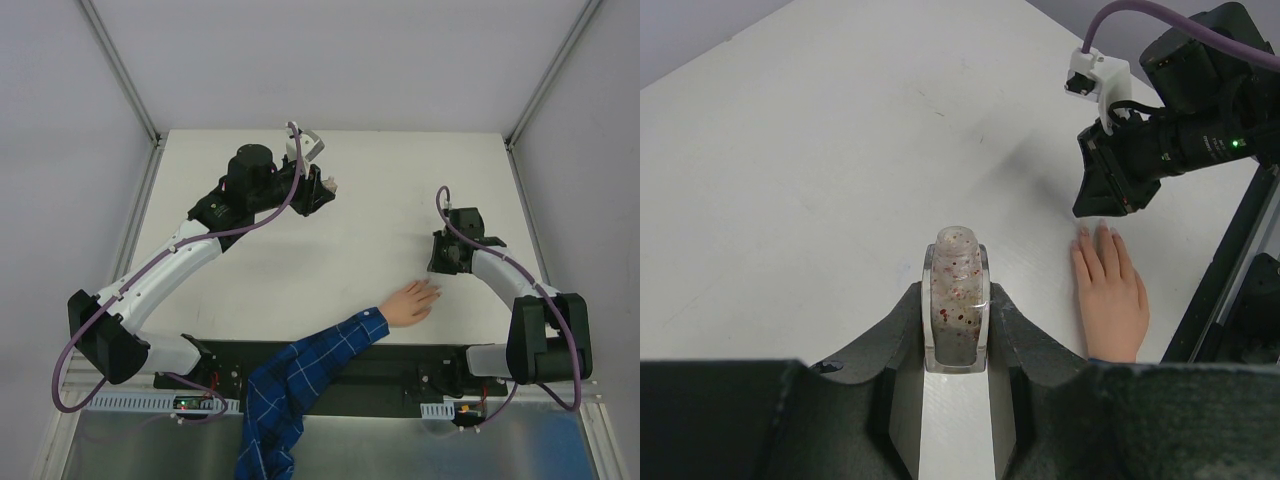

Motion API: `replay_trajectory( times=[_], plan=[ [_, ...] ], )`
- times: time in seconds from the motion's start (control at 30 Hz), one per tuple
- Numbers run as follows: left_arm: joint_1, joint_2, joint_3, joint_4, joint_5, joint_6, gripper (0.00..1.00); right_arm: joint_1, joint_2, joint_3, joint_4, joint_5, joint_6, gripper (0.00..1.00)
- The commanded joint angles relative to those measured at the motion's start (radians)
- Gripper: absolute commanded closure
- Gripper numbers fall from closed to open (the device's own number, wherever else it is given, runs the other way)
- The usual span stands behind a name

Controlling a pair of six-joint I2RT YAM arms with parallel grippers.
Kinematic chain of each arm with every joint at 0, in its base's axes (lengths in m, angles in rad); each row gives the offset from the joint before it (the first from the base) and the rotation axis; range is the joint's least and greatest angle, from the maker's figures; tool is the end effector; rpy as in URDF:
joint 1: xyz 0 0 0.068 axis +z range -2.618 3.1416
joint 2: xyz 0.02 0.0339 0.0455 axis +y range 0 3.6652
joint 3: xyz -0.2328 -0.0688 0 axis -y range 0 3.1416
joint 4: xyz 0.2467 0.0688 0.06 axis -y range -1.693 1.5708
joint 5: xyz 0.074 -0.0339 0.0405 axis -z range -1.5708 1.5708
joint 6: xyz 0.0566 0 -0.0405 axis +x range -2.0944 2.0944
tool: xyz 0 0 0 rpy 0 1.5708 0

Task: Paint the nails

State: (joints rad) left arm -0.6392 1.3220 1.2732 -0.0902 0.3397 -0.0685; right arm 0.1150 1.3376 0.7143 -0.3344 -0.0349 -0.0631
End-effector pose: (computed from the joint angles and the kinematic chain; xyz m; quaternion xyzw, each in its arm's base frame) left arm 0.2601 -0.2169 0.3694 0.3158 0.6823 -0.3438 0.5626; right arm 0.2746 0.0337 0.1379 -0.0900 0.9490 0.0245 0.3012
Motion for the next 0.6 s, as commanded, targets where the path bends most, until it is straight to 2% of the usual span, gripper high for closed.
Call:
replay_trajectory(
  times=[0.0, 0.2, 0.57],
  plan=[
    [0.012, -0.020, 0.032, 0.032, 0.012, -0.016, 1.00, -0.009, 0.002, 0.042, -0.006, 0.029, 0.011, 0.99],
    [0.013, -0.018, 0.032, 0.030, 0.016, -0.016, 1.00, -0.009, -0.008, 0.040, -0.012, 0.076, 0.008, 1.00],
    [0.013, -0.038, 0.012, 0.032, 0.019, -0.022, 1.00, 0.000, -0.037, 0.021, 0.001, 0.046, 0.005, 1.00]
  ],
)
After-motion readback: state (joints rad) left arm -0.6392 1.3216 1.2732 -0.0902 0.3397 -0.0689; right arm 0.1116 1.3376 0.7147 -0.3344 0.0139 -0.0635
